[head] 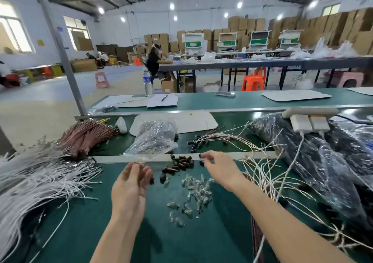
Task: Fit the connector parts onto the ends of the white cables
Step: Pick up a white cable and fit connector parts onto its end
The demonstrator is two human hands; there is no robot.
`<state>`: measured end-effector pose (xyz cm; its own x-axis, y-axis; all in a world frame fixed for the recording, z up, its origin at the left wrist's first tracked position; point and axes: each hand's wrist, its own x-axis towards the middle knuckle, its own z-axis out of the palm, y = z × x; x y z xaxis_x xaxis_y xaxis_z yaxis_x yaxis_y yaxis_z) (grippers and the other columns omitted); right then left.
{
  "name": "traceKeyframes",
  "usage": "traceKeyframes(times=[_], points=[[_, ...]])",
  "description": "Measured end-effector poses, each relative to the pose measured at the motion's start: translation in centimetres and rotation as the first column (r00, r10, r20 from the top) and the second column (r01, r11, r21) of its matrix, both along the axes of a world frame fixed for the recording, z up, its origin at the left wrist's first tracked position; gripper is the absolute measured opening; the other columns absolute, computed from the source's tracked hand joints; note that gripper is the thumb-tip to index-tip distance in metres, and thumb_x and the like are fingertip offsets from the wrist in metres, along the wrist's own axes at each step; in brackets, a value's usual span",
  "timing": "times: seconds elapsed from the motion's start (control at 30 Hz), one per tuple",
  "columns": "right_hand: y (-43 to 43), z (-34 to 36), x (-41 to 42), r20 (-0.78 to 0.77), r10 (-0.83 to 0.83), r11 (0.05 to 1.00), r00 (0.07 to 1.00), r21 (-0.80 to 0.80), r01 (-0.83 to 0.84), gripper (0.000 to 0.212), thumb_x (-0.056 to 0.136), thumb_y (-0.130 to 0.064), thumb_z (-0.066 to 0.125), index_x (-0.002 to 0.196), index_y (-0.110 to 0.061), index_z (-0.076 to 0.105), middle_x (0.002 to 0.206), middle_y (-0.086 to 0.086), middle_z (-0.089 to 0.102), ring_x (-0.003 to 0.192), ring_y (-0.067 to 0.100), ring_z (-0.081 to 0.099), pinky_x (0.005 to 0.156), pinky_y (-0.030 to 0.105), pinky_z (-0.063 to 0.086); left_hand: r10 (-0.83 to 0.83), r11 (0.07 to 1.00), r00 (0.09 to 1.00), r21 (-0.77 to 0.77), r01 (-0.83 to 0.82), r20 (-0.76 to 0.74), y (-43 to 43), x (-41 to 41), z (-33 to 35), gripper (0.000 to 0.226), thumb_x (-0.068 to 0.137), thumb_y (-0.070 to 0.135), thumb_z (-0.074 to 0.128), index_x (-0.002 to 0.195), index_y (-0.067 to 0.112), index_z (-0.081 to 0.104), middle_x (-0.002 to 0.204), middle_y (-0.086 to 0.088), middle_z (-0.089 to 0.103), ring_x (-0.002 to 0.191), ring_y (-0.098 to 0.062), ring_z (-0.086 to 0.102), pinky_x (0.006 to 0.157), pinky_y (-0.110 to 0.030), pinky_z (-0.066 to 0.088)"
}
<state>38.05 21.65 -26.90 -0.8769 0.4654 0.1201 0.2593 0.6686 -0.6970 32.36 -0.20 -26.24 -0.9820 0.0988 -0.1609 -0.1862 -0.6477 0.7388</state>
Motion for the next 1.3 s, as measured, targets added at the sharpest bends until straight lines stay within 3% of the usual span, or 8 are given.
traceKeyframes(times=[0.13,0.33,0.5,0.6,0.7,0.77,1.0,1.3], points=[[-0.5,-2.2,-5.1,0.207,0.031,0.956,0.978,0.280,-0.090,0.033,0.105,-0.033,0.041,0.131,-0.020,0.057,0.125,0.004,0.063,0.106,0.025,0.063,0.089,0.040,0.053,0.005,1.000,0.997,0.008,-0.006,0.073,-0.1,-2.6,-3.4,0.014,0.102,0.000,0.048,0.102,0.005,0.061,0.083,-0.008,0.065,0.072,-0.014,0.067,0.061,-0.018,0.059],[-0.2,-3.7,-7.6,0.292,-0.034,0.924,0.956,0.374,-0.081,0.032,0.103,-0.048,0.044,0.127,-0.028,0.053,0.127,-0.002,0.050,0.107,0.027,0.061,0.082,0.039,0.050,0.007,0.999,0.997,0.035,-0.010,0.077,1.0,-5.0,-5.2,0.010,0.087,0.012,0.063,0.094,0.007,0.067,0.071,-0.006,0.072,0.064,-0.014,0.072,0.058,-0.023,0.059],[-0.4,-3.4,-5.7,0.119,0.030,0.960,0.992,0.274,-0.061,0.018,0.101,-0.034,0.055,0.119,-0.037,0.056,0.117,-0.015,0.063,0.100,0.010,0.063,0.085,0.035,0.054,-0.035,0.999,0.999,-0.019,0.035,-0.001,0.9,-5.1,-5.5,0.020,0.084,0.022,0.064,0.092,0.005,0.065,0.079,-0.010,0.073,0.071,-0.018,0.074,0.060,-0.024,0.060],[-1.0,-2.9,-3.3,-0.114,0.108,0.993,0.988,0.052,-0.102,0.026,0.099,-0.018,0.061,0.116,-0.038,0.065,0.108,-0.025,0.066,0.098,-0.005,0.063,0.085,0.015,0.051,-0.060,0.994,0.993,-0.092,0.051,-0.103,1.0,-4.3,-5.4,0.018,0.087,0.025,0.062,0.092,0.007,0.063,0.081,-0.009,0.074,0.074,-0.020,0.075,0.060,-0.024,0.059],[-1.6,-2.7,-0.2,-0.244,0.133,0.979,0.961,-0.119,-0.165,0.034,0.099,-0.015,0.062,0.117,-0.043,0.069,0.107,-0.026,0.066,0.091,0.002,0.067,0.073,0.011,0.049,-0.087,0.985,0.981,-0.164,0.058,-0.175,1.5,-3.2,-5.4,0.020,0.087,0.027,0.063,0.093,0.007,0.063,0.082,-0.009,0.073,0.073,-0.021,0.075,0.059,-0.024,0.058],[-1.6,-3.0,1.7,-0.281,0.124,0.968,0.952,-0.176,-0.179,0.035,0.098,-0.016,0.063,0.119,-0.043,0.069,0.106,-0.022,0.067,0.083,0.010,0.067,0.070,0.017,0.051,-0.103,0.978,0.973,-0.201,0.061,-0.205,1.8,-2.5,-5.4,0.022,0.087,0.028,0.064,0.094,0.007,0.065,0.084,-0.009,0.074,0.072,-0.021,0.074,0.058,-0.023,0.057],[-1.7,-4.2,4.7,-0.356,-0.010,0.914,0.935,-0.383,-0.136,0.038,0.093,-0.011,0.068,0.123,-0.034,0.063,0.107,-0.017,0.074,0.097,0.006,0.072,0.092,0.019,0.054,-0.135,0.944,0.951,-0.328,0.037,-0.280,3.1,-0.9,-5.8,0.027,0.087,0.035,0.066,0.096,0.010,0.067,0.090,-0.006,0.074,0.062,-0.014,0.065,0.055,-0.022,0.054],[-1.9,-4.1,4.9,-0.389,-0.006,0.912,0.921,-0.380,-0.155,0.037,0.091,-0.016,0.071,0.122,-0.035,0.063,0.106,-0.018,0.074,0.101,0.004,0.070,0.090,0.014,0.051,-0.173,0.930,0.935,-0.363,0.052,-0.310,3.6,-0.6,-6.3,0.030,0.086,0.036,0.068,0.095,0.007,0.066,0.088,-0.005,0.074,0.059,-0.016,0.064,0.052,-0.024,0.053]])
